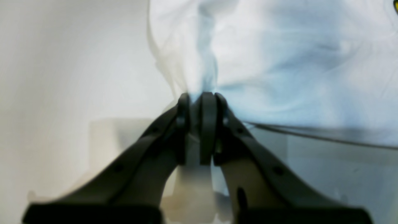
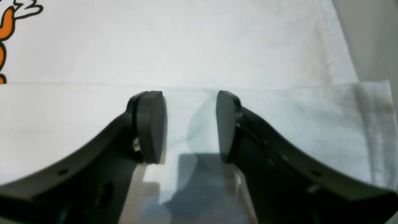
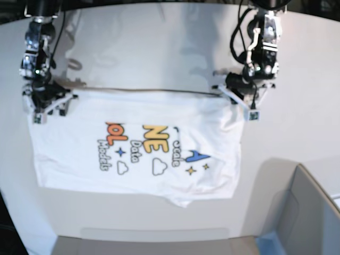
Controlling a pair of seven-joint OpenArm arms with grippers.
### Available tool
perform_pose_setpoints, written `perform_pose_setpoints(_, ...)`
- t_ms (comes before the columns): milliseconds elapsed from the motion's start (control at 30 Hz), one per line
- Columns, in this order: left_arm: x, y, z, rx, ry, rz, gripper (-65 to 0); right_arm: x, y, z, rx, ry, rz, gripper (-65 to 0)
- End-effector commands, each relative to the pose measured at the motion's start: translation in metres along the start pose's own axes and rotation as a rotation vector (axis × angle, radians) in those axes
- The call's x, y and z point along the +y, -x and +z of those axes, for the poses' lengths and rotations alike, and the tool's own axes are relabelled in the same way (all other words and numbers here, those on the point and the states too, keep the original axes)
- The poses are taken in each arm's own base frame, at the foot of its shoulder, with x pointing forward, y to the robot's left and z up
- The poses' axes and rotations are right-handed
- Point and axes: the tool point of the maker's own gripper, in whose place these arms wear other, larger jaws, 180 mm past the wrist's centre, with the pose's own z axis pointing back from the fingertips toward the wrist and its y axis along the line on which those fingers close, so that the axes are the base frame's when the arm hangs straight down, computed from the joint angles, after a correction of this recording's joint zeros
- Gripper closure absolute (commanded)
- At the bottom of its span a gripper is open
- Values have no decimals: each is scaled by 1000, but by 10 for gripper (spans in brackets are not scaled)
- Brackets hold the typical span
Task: Layout the t-shirt on the table in an organized manner, then fold the t-shirt properly
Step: 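Shift the left gripper along the collar edge away from the right gripper, then release the collar with the left gripper and regrasp the shoulder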
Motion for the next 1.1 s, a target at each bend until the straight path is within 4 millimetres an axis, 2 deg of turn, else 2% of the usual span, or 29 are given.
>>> perform_pose_setpoints(0,9,-13,4,-39,-29,-14,-36,-17,19,0,98,49,6,-280)
perform_pose_setpoints(167,21,-18,5,-46,-55,-34,-36,-25,34,-4,142,62,-3,-280)
perform_pose_setpoints(267,31,-33,8,-77,-76,-57,-36,-25,36,-5,147,62,-3,-280)
perform_pose_setpoints(400,49,-42,11,-91,-117,-95,-36,-26,36,-5,147,64,-3,-280)
perform_pose_setpoints(467,56,-58,14,-145,-132,-113,-36,-32,33,-4,145,74,8,-280)
perform_pose_setpoints(600,77,-74,21,-191,-177,-109,-36,-34,33,-3,146,78,11,-280)
perform_pose_setpoints(733,79,-78,22,-206,-180,-111,-36,-34,34,-3,147,78,11,-280)
perform_pose_setpoints(900,89,-82,26,-198,-205,-206,-36,-34,34,-3,149,78,12,-280)
perform_pose_setpoints(967,86,-79,27,-192,-198,-241,-36,-33,34,-3,148,75,14,-280)
perform_pose_setpoints(1067,71,-82,41,-234,-166,-250,-40,-32,35,-3,151,73,14,-280)
